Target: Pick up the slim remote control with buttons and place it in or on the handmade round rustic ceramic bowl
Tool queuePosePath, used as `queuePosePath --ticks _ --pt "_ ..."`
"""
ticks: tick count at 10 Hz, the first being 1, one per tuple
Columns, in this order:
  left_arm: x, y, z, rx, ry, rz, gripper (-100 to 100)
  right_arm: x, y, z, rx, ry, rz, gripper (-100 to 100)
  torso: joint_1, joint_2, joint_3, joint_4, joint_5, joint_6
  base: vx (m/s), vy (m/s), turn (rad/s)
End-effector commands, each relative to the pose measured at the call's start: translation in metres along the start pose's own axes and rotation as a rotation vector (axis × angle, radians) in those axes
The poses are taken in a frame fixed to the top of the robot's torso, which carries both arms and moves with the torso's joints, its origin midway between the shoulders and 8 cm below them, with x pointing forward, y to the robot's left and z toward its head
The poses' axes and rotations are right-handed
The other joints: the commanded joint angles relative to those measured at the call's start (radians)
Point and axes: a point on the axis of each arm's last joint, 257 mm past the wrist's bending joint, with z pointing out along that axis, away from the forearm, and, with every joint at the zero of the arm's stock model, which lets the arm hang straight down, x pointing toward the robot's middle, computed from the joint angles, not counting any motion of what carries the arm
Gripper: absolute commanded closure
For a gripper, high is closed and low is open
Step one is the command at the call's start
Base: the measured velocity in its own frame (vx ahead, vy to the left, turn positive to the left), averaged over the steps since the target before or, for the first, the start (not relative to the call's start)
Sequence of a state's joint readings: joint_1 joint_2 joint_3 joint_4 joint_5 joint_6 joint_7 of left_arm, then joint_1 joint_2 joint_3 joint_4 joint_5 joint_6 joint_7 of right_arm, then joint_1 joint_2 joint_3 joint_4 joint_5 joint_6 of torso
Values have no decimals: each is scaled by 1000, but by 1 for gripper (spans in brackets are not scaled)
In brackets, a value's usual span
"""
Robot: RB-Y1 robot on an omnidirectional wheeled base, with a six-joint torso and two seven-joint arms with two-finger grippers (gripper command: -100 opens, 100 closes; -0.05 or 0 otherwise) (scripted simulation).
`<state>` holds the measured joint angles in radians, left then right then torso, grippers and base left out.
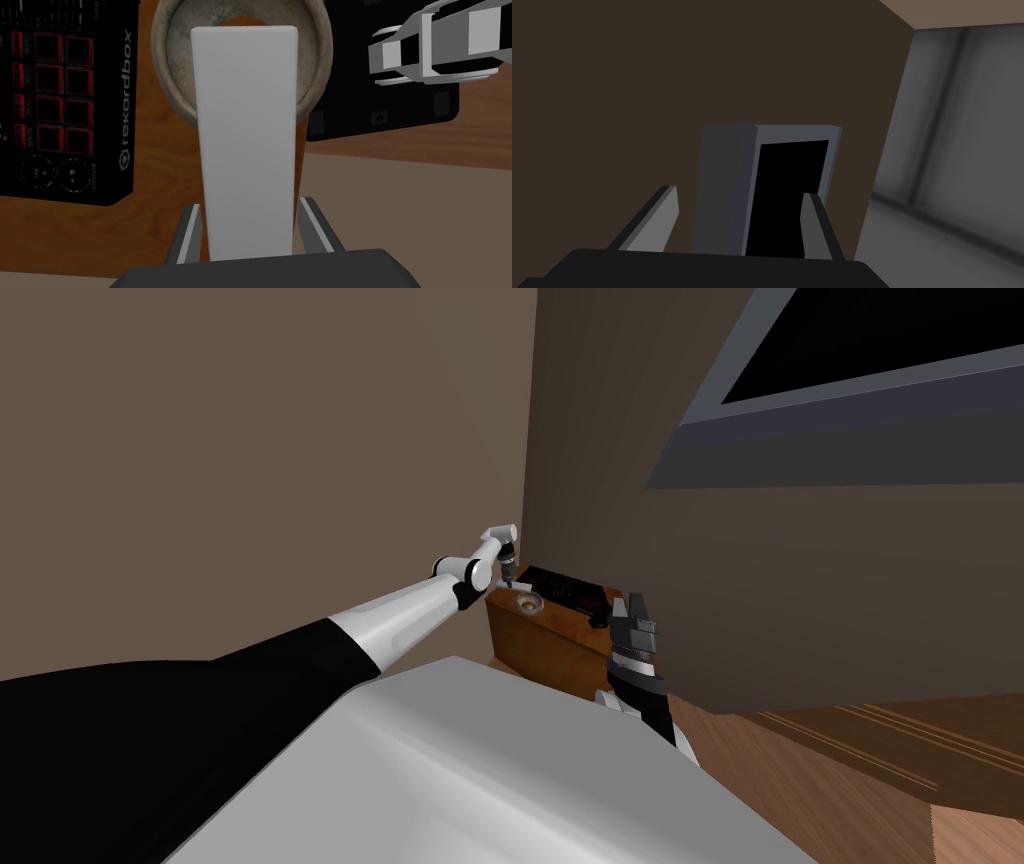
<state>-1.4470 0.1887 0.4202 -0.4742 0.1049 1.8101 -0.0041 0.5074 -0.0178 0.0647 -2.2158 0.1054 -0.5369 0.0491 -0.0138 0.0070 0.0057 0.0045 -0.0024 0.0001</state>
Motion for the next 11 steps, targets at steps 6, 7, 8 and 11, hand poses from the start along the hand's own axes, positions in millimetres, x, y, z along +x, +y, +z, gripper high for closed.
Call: queuePosePath --ticks 6,7,8,11 --pt "1 -13 -17 55 -86 21 100 0 0 0 0 0 0 0 2 -1 0 1 0 0 -6 -166 85" --pt "1 -13 -18 57 -98 23 100 0 0 0 0 0 0 0 2 -1 0 1 0 0 -22 -132 86" --pt "2 -12 -19 57 -109 25 100 0 0 0 0 0 0 0 3 0 1 1 0 0 -5 -133 87" --pt "8 -3 -17 28 -143 39 100 0 0 0 0 0 0 0 7 0 1 1 1 -1 -19 -90 116"
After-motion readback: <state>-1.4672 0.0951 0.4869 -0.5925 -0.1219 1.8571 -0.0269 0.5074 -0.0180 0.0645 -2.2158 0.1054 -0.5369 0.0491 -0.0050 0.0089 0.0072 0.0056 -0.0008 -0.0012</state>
